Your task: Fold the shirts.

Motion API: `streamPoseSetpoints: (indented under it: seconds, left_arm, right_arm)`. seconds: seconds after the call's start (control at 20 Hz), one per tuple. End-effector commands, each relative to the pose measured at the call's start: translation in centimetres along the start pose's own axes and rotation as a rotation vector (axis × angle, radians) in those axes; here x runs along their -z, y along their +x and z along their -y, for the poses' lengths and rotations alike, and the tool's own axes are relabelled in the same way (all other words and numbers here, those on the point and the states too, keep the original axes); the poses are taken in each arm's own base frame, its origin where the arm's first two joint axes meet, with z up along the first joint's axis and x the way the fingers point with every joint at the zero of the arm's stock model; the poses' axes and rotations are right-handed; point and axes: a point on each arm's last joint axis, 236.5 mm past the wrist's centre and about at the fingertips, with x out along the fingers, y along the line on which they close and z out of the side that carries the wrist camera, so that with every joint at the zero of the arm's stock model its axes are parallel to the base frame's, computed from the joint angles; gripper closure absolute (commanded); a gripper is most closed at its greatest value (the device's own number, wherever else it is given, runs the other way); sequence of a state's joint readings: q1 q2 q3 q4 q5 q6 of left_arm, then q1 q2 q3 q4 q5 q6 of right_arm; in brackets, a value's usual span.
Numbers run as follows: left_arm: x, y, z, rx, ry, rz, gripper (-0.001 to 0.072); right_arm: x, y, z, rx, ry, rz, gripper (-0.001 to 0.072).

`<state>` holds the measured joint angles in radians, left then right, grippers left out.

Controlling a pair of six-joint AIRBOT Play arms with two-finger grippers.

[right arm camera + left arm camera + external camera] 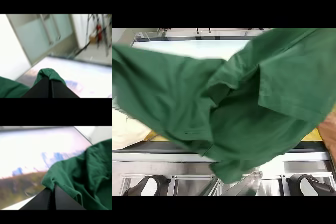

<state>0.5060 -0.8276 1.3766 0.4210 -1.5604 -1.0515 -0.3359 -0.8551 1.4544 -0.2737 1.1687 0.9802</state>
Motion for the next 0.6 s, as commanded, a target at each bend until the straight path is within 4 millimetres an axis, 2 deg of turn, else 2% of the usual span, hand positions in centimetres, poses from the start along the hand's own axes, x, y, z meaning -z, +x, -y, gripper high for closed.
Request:
streamPoseSetpoints:
  seconds: [0.0,0.1,0.15,0.2,0.25,0.3,0.4,0.45,0.55]
  left_arm:
    - [11.0,7.3,-6.9,0.074,-0.269,-0.297,0.0687]
    - [18.3,10.7,-12.0,-0.001,-0.416,-0.449,0.0686]
    - [21.5,11.8,-13.7,-0.02,-0.473,-0.511,0.0686]
    - [24.5,12.6,-15.2,-0.027,-0.532,-0.562,0.0685]
    - [26.6,13.2,-16.3,-0.025,-0.588,-0.596,0.0662]
    - [28.4,13.6,-17.3,-0.016,-0.646,-0.629,0.044]
    - [29.7,13.5,-19.2,0.004,-0.741,-0.657,0.0197]
    - [29.6,12.9,-20.3,0.023,-0.786,-0.659,0.003]
    - [28.6,11.3,-22.0,0.047,-0.881,-0.651,0.0024]
  right_arm:
    - [12.5,7.3,8.0,-0.028,0.251,-0.335,0.0693]
    - [22.0,10.9,13.3,0.033,0.381,-0.508,0.0693]
    - [26.0,12.3,16.2,0.082,0.439,-0.554,0.0693]
    - [29.3,13.4,19.1,0.126,0.5,-0.582,0.0691]
    - [31.4,13.9,20.9,0.15,0.555,-0.59,0.0617]
    - [33.1,14.2,22.5,0.157,0.624,-0.596,0.0443]
    - [34.0,12.8,23.7,0.132,0.735,-0.633,0.0435]
    - [33.6,11.4,23.8,0.111,0.762,-0.647,0.0436]
    - [33.0,7.5,23.5,0.083,0.821,-0.719,0.0437]
